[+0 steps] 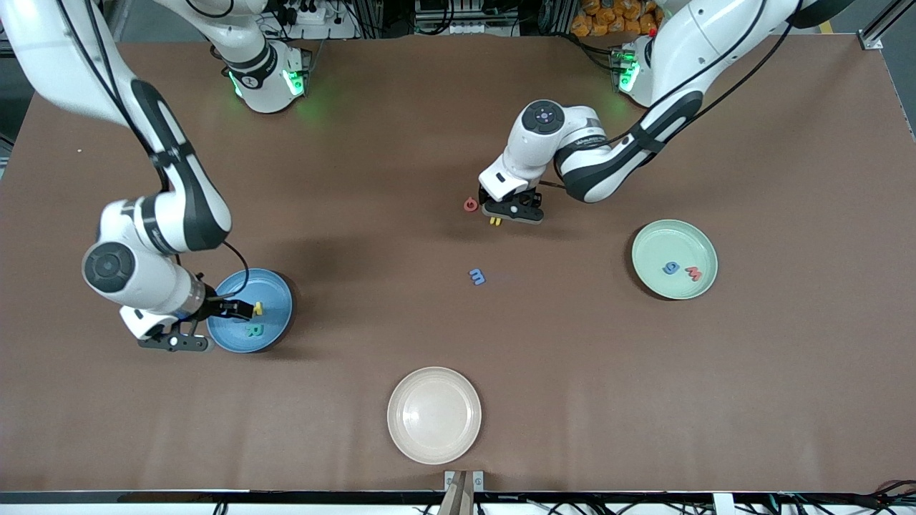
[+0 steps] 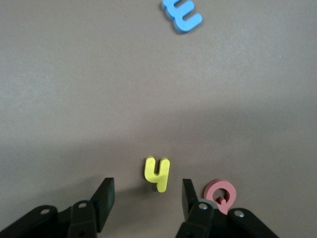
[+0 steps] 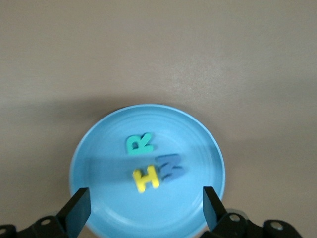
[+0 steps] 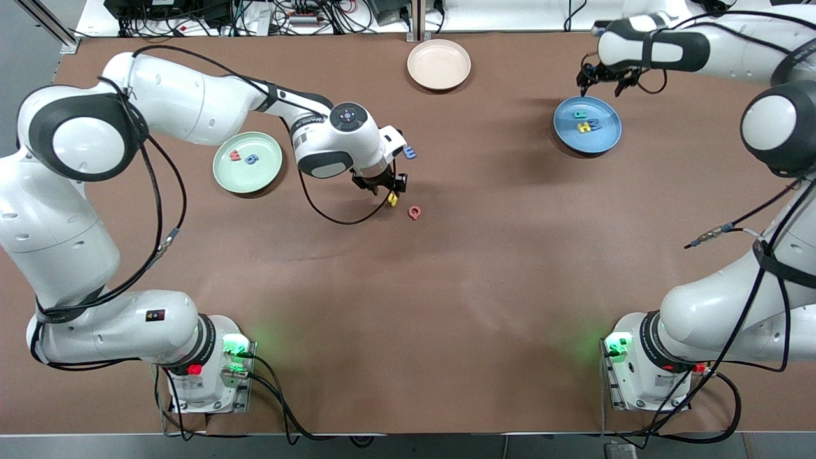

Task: Sort uppercase to blue plate, lowercase to green plate
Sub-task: 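Grasp the yellow 4 with the left gripper while the right gripper withdraws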

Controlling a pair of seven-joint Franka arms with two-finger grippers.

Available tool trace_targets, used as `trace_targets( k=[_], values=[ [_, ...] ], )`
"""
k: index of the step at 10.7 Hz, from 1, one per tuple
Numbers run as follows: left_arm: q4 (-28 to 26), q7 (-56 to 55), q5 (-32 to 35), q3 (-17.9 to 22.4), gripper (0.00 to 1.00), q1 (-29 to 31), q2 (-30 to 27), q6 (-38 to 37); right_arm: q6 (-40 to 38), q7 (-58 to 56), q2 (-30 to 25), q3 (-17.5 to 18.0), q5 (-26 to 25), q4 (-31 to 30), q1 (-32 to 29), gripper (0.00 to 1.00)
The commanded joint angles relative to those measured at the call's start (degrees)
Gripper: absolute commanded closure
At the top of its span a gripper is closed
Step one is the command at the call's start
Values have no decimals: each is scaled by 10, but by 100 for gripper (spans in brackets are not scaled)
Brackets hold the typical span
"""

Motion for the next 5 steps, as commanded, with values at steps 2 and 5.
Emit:
trace_targets(
  k=[2,5],
  values=[
    [6,-23,25,62,37,-58,0,28,-82,-6,-111,34,13,-14,1,0],
    [7,-27,32,70,37,-67,7,33,-127,-7,-183,65,13,-13,-3,0]
  ],
)
